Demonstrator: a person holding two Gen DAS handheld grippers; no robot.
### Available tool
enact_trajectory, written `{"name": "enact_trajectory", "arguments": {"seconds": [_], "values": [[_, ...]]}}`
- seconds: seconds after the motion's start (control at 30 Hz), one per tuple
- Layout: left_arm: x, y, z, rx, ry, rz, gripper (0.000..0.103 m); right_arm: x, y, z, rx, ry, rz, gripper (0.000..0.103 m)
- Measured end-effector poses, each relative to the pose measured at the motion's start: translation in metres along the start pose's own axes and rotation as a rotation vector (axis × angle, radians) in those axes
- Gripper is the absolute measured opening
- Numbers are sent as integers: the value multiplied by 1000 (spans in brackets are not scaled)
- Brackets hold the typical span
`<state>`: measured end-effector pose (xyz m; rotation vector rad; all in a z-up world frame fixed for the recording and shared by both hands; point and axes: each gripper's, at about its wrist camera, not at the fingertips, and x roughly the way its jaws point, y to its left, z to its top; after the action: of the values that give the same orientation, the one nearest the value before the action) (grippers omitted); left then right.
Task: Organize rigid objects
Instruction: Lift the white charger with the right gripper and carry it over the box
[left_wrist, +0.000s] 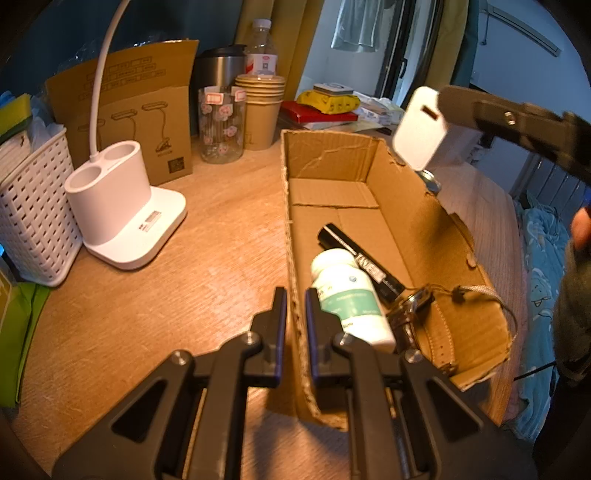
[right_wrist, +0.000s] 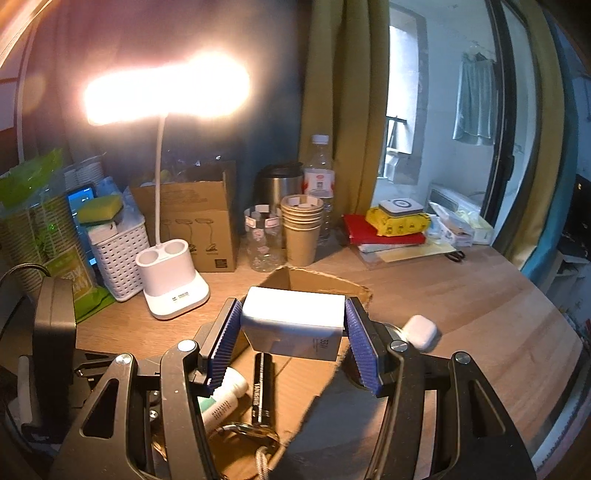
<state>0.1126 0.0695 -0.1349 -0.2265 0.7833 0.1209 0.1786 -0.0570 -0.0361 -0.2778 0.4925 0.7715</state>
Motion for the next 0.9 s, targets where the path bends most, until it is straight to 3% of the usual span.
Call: {"name": "enact_trajectory", "arguments": {"seconds": [0.47, 0.9], "values": [[0, 0, 0, 0, 0, 0, 10, 42, 5, -16, -33, 95, -19, 60], [0, -2, 0, 1, 1, -1, 10, 67, 10, -31, -98, 177, -107, 60]]}}
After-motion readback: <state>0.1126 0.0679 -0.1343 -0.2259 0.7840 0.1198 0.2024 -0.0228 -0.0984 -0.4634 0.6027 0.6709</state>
